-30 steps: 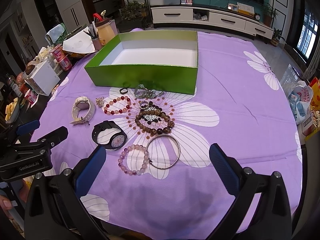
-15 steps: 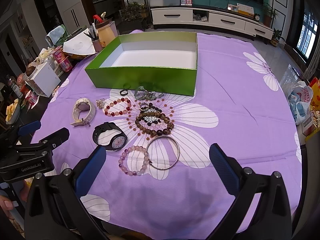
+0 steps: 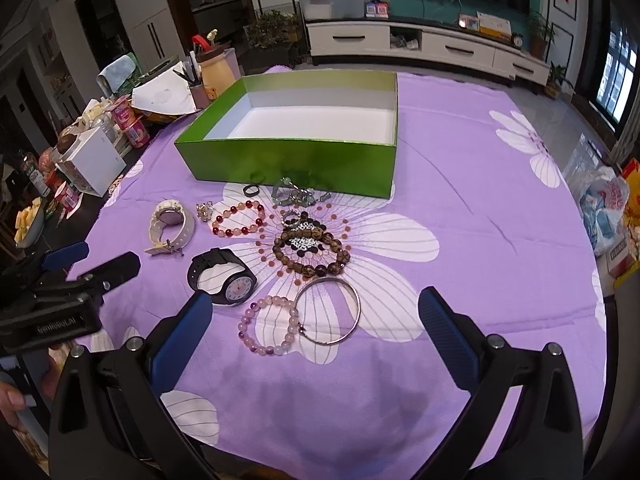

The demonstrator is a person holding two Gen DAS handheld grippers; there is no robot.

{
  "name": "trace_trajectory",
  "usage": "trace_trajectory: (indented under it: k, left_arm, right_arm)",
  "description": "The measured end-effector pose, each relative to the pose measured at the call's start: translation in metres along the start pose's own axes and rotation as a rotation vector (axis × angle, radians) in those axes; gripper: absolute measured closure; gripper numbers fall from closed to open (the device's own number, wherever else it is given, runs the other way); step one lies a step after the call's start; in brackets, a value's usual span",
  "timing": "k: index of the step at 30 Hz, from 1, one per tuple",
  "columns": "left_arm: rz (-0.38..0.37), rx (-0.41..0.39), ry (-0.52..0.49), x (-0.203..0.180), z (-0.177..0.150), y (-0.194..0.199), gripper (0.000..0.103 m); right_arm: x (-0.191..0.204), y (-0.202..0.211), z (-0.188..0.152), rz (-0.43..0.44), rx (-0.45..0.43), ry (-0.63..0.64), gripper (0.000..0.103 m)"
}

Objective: Organize jewelry
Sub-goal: 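Grasp the black-strap watch with the left tool while the right tool grasps the pink bead bracelet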

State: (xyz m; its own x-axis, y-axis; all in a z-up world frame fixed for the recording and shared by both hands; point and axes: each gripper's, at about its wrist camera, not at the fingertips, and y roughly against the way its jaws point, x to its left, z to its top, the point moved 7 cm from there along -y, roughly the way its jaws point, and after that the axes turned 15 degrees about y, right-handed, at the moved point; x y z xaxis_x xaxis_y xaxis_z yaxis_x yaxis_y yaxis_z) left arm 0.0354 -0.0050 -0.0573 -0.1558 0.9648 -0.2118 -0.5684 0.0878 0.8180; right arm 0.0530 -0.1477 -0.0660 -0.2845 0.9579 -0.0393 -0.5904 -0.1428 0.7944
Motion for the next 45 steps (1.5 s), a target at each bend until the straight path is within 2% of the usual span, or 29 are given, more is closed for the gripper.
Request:
trace_trajectory:
  k: [3,8,11,14,18,22,26,33,39,42,44,45]
  left_arm:
    - [-0.027,-0.002,0.016,0.006,0.0,-0.005,0.002]
    - [-0.093,0.025,0.011,0.012,-0.016,-0.018,0.002]
    - [-0.099,0.036,0.004,0.016,-0.027,-0.026,0.002]
    - [-0.112,0.064,0.015,0.018,-0.034,-0.034,0.002]
    - [-0.131,0.087,0.023,0.012,-0.035,-0.045,0.005]
    - [-0.148,0.107,0.032,0.003,-0.032,-0.056,0.01]
    - [-0.169,0.122,0.035,-0.007,-0.028,-0.066,0.017]
    - [-0.169,0.155,0.04,-0.017,-0.026,-0.084,0.041]
    - [-0.155,0.144,-0.014,-0.029,-0.024,-0.091,0.046]
    - [-0.151,0.137,-0.053,-0.034,-0.026,-0.092,0.048]
    - [-0.15,0.135,-0.065,-0.035,-0.026,-0.093,0.054]
    - [-0.147,0.13,-0.07,-0.035,-0.027,-0.093,0.063]
  right_arm:
    - [-0.001,-0.004,-0.004,0.01,-0.011,0.018,0.001]
    - [0.005,-0.018,-0.023,0.08,-0.007,0.048,0.001]
    - [0.011,-0.023,-0.034,0.142,-0.011,0.055,0.01]
    - [0.02,-0.035,-0.044,0.201,0.023,0.057,0.022]
    - [0.031,-0.051,-0.052,0.233,0.063,0.067,0.041]
    - [0.04,-0.061,-0.055,0.267,0.085,0.067,0.05]
    - [0.042,-0.065,-0.052,0.267,0.078,0.07,0.058]
    - [0.04,-0.075,-0.042,0.239,0.044,0.084,0.071]
    - [0.036,-0.083,-0.035,0.176,0.038,0.112,0.088]
    - [0.038,-0.084,-0.033,0.136,0.034,0.149,0.091]
    - [0.038,-0.085,-0.033,0.118,0.028,0.157,0.096]
    - [0.037,-0.084,-0.034,0.121,0.025,0.152,0.096]
